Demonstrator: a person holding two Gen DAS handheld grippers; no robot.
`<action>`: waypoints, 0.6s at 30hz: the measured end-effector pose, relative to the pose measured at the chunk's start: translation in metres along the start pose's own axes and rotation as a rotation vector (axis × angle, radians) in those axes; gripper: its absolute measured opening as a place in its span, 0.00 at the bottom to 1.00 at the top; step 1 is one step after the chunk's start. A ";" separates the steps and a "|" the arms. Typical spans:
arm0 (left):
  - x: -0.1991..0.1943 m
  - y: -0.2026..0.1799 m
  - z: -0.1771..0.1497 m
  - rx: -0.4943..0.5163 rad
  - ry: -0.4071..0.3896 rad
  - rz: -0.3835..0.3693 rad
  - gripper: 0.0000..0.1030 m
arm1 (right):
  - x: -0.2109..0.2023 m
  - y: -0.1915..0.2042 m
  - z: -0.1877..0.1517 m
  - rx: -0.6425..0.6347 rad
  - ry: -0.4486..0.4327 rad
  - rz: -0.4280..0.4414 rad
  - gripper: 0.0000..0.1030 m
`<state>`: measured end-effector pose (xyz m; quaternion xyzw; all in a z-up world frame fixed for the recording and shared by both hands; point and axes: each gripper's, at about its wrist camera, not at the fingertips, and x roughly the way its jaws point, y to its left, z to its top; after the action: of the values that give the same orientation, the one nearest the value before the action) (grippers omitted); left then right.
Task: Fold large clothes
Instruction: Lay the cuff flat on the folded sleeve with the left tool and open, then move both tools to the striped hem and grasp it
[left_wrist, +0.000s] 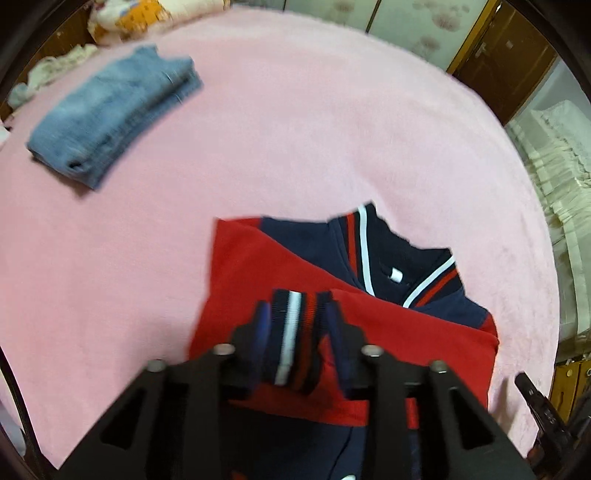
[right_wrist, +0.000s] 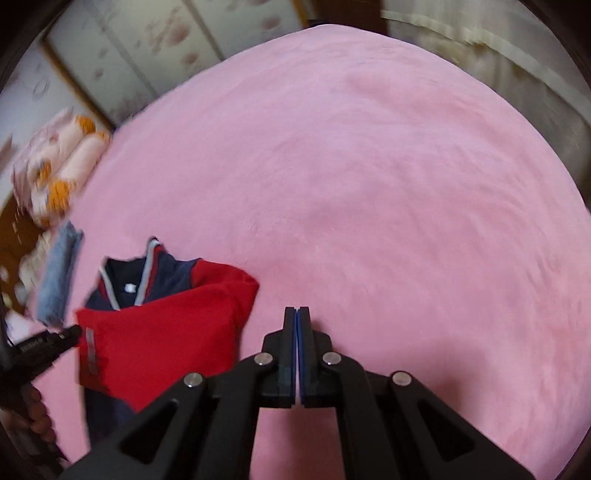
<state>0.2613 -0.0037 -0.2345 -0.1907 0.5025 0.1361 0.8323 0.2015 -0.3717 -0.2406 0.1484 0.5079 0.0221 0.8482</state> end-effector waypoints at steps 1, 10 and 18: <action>-0.008 0.003 -0.002 0.006 -0.014 0.001 0.50 | -0.009 -0.003 -0.004 0.022 -0.005 0.015 0.00; -0.075 0.052 -0.030 0.151 -0.050 0.096 0.64 | -0.061 0.006 -0.075 0.089 0.015 0.036 0.02; -0.096 0.093 -0.078 0.266 -0.013 0.155 0.64 | -0.081 0.021 -0.153 0.135 0.074 0.029 0.02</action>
<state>0.1173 0.0404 -0.1985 -0.0384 0.5238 0.1336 0.8404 0.0319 -0.3320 -0.2328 0.2116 0.5372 0.0055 0.8165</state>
